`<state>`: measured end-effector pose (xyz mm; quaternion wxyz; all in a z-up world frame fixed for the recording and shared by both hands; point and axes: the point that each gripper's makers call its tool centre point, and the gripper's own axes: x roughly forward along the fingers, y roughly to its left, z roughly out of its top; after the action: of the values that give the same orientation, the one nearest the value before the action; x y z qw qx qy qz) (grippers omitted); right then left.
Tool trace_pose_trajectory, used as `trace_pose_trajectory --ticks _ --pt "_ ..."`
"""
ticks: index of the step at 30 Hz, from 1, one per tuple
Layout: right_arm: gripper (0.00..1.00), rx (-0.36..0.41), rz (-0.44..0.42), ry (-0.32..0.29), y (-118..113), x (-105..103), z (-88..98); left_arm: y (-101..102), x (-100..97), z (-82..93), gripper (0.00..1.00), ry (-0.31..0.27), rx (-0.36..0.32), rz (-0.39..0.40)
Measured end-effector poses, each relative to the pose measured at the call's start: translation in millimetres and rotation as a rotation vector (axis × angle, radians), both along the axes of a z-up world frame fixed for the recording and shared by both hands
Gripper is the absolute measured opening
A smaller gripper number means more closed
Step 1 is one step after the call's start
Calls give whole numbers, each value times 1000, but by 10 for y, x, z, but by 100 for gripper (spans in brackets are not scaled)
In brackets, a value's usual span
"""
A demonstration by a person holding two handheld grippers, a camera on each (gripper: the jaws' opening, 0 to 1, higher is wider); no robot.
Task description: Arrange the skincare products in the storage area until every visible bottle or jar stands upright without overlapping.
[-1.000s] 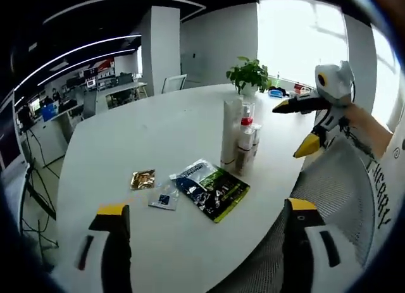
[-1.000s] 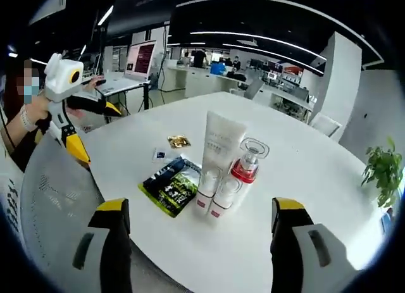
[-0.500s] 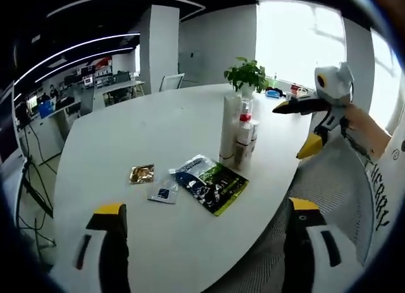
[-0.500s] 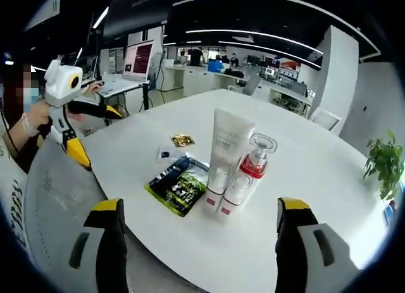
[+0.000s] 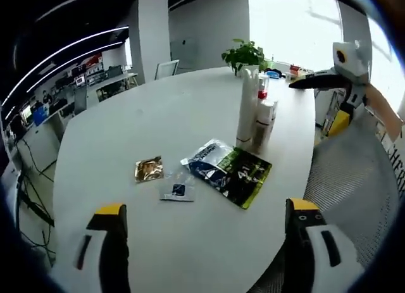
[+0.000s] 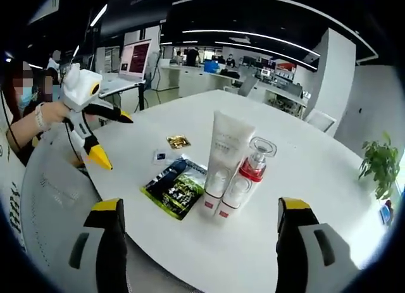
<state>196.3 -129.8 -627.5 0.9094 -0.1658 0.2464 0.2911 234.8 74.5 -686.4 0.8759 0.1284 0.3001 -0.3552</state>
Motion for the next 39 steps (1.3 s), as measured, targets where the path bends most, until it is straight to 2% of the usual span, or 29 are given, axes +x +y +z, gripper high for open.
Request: trace_pose_trajectory --ticks 4,6,10,13,18,21,25,29,31,34,37,39 --pt "100 -1 -6 3 -15 26 -1 -8 198 -110 93 4 16 0" --pt "100 -7 -5 0 -21 45 -11 -28 238 -237 94 66 45 -28" --pt "100 -15 -9 7 -32 74 -33 -56 339 -299 89 69 58 -39" --pt "100 -12 -11 8 -38 112 -34 -100 405 -397 88 108 75 -66" --pt "100 -2 -21 -5 -50 167 -7 -118 561 -482 75 133 90 -64" --pt "100 4 -25 -6 -61 179 -8 -150 594 -532 72 162 99 -80" --pt "100 7 -29 -3 -68 181 -18 -153 648 -562 64 162 127 -93" --pt "100 15 -28 -3 -54 179 -18 -173 702 -619 64 178 154 -101" --pt "100 12 -28 -6 -54 185 -20 -159 697 -652 62 187 191 -112" --pt "100 16 -27 3 -51 187 -40 -152 740 -680 59 199 211 -119" --pt "100 18 -30 3 -64 194 -44 -160 701 -688 58 219 214 -128" --pt "100 19 -33 5 -72 200 -53 -154 741 -709 55 212 243 -132"
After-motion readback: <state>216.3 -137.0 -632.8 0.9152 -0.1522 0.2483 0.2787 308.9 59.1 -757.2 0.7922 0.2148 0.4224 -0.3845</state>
